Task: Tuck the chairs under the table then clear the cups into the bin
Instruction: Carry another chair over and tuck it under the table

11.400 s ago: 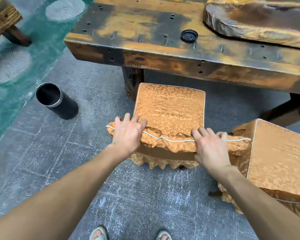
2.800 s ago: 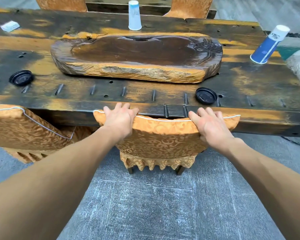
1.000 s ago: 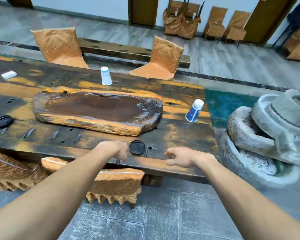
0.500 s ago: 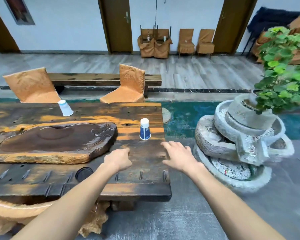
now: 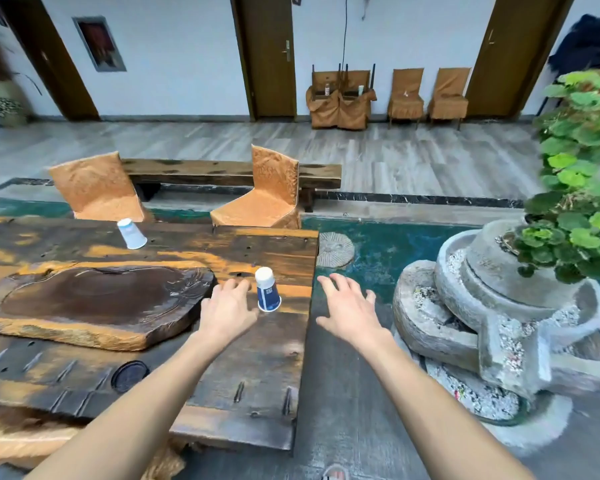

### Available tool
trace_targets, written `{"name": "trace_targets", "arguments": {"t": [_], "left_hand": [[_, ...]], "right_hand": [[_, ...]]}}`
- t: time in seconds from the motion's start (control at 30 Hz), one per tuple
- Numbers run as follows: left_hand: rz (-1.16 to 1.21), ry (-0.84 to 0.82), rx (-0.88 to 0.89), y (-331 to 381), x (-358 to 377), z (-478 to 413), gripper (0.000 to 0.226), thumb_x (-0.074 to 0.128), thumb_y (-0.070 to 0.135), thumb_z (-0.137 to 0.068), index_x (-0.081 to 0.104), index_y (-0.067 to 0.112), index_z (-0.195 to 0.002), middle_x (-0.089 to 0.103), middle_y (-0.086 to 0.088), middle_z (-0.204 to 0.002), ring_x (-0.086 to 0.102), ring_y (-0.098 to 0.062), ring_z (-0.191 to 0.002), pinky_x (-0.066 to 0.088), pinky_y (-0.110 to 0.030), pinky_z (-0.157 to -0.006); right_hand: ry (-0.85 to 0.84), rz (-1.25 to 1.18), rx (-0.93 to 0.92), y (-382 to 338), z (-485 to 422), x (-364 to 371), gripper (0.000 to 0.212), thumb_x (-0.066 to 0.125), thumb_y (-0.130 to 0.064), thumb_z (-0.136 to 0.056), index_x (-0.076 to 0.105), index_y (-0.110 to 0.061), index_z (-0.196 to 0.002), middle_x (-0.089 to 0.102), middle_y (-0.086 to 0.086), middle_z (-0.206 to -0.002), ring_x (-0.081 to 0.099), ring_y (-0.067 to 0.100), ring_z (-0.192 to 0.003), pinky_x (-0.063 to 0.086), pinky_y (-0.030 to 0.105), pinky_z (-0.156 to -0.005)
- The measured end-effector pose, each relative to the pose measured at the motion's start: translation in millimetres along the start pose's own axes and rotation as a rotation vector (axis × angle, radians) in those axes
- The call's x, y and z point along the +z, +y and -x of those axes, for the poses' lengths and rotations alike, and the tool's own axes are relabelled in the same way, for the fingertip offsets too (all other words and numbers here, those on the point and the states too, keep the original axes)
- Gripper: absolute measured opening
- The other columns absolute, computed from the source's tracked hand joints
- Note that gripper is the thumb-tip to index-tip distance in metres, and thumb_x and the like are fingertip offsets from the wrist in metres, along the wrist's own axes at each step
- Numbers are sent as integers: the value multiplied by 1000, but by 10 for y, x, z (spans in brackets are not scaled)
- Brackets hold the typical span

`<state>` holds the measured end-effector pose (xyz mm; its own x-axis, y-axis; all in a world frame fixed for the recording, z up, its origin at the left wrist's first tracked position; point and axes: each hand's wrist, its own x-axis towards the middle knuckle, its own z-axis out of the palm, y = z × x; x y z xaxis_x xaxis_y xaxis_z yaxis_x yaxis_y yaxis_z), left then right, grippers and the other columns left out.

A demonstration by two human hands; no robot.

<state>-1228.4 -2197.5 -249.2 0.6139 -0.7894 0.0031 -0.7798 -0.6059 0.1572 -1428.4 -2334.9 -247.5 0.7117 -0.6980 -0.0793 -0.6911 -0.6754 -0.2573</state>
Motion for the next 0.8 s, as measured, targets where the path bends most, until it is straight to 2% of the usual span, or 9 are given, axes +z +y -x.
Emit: {"name": "trace_targets", "arguments": {"t": [0.27, 0.47, 0.8], "left_hand": [[62, -11, -48, 540, 248, -1404, 45, 61, 36, -85, 50, 21, -126, 54, -7, -125, 50, -34, -118, 46, -46, -89], [108, -93, -95, 949, 518, -2663, 53, 62, 40, -87, 47, 22, -135, 52, -8, -134, 49, -34, -124, 46, -49, -96], [152, -42, -185, 1293, 396, -4114, 49, 63, 38, -89, 48, 20, -132, 52, -9, -133, 49, -35, -124, 47, -52, -98]], "right_hand": [[-20, 51, -33, 783, -1319, -263, 73, 68, -37, -91, 31, -26, -153, 33, 0, -157, 26, 28, -149, 26, 69, -114], [-45, 108, -20, 1417, -2568, -569, 68, 68, -37, -91, 36, -24, -149, 37, 1, -154, 31, 28, -147, 25, 70, -114], [-63, 120, -118, 1816, -4496, -815, 70, 68, -38, -91, 34, -24, -151, 39, 2, -155, 35, 28, -145, 29, 69, -113]]}}
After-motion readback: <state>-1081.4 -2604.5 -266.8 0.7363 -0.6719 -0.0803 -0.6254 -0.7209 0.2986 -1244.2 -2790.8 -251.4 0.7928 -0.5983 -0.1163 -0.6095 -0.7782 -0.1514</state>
